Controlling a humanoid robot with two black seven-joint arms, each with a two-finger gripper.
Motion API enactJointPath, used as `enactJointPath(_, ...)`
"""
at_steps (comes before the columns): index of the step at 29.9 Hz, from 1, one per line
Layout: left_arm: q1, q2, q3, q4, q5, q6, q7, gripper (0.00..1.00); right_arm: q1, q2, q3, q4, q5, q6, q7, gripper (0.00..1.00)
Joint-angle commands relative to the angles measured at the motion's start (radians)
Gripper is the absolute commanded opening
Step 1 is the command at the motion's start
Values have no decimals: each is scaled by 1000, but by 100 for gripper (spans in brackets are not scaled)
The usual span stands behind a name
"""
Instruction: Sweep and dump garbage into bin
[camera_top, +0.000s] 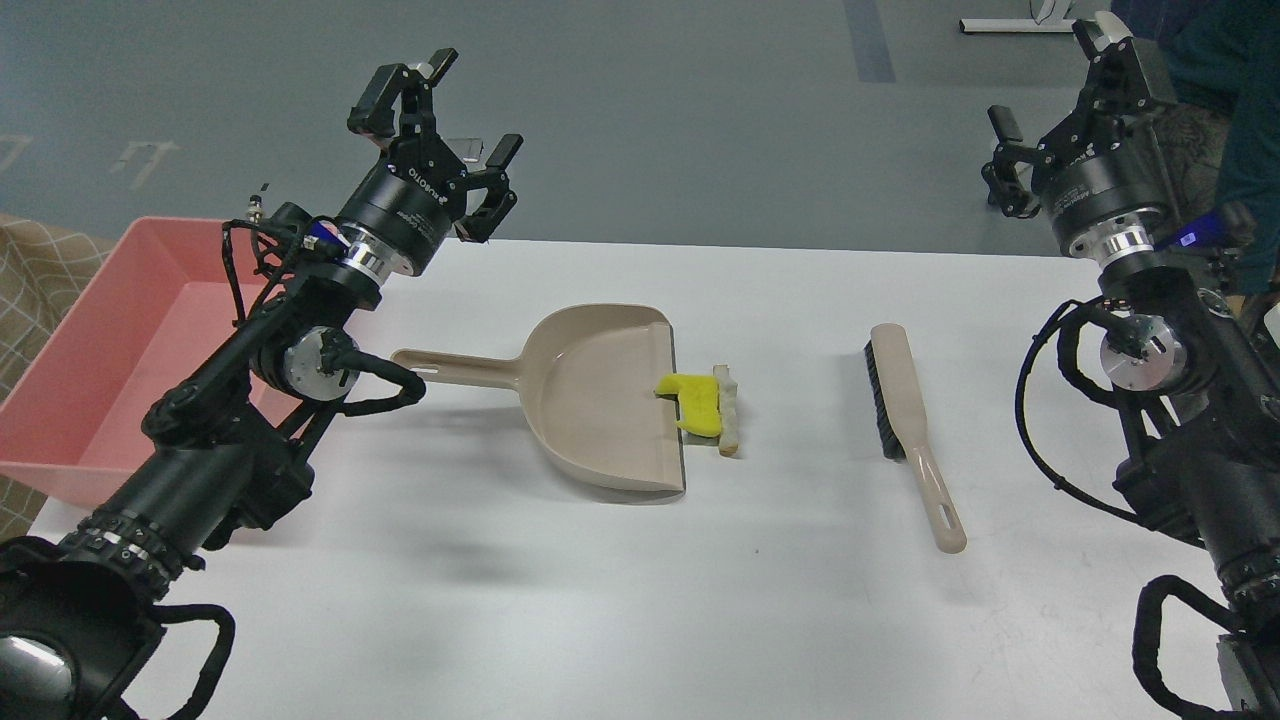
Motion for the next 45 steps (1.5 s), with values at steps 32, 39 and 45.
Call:
enactJointPath(32,-21,3,41,25,3,17,4,98,6,-6,-94,-9,0,-51,12,100)
enactJointPath(39,-21,-2,64,14,18,57,6,98,9,-11,-95,-9,0,-51,11,100)
enactJointPath(45,-20,11,107,-4,16,74,7,98,12,-31,-102,-6,2,-51,11,100)
